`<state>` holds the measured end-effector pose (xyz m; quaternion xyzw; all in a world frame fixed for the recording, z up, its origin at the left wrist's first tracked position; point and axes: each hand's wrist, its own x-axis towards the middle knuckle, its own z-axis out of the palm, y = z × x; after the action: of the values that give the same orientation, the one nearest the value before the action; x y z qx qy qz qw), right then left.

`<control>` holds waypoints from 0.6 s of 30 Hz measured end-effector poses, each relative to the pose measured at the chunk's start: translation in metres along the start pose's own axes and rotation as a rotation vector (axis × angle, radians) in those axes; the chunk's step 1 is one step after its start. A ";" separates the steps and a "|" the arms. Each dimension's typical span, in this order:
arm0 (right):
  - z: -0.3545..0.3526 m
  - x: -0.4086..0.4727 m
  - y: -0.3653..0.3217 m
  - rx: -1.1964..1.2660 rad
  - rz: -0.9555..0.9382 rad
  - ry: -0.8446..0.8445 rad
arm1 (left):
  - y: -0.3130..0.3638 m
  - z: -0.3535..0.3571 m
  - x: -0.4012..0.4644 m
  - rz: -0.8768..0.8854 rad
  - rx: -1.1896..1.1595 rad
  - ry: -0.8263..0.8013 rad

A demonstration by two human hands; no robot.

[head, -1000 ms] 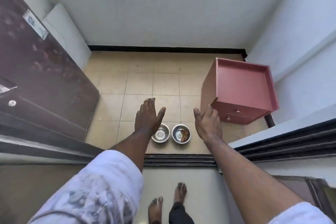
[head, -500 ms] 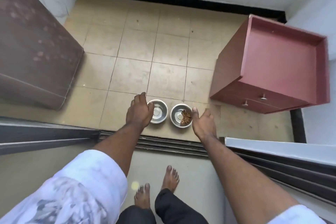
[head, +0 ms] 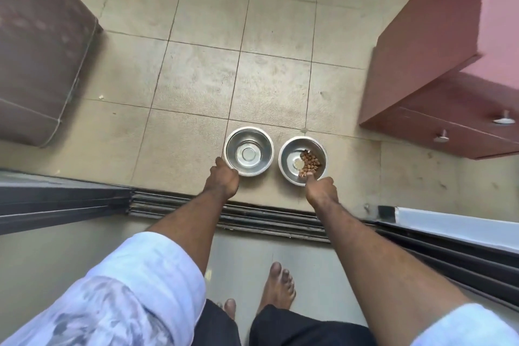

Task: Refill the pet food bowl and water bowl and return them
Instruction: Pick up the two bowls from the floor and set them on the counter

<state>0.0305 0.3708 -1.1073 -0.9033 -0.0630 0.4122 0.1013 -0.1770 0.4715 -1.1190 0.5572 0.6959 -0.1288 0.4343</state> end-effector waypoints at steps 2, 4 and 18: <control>0.021 0.025 0.007 0.020 0.040 -0.006 | -0.008 0.018 0.026 -0.055 -0.040 -0.009; 0.038 0.048 0.014 0.063 0.087 -0.025 | -0.012 0.032 0.048 -0.105 -0.093 -0.006; 0.064 0.163 0.035 0.509 0.231 -0.166 | -0.006 0.089 0.138 -0.237 -0.555 0.176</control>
<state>0.0893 0.3771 -1.2763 -0.8132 0.1374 0.4961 0.2715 -0.1417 0.5025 -1.2764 0.3414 0.7996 0.0648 0.4898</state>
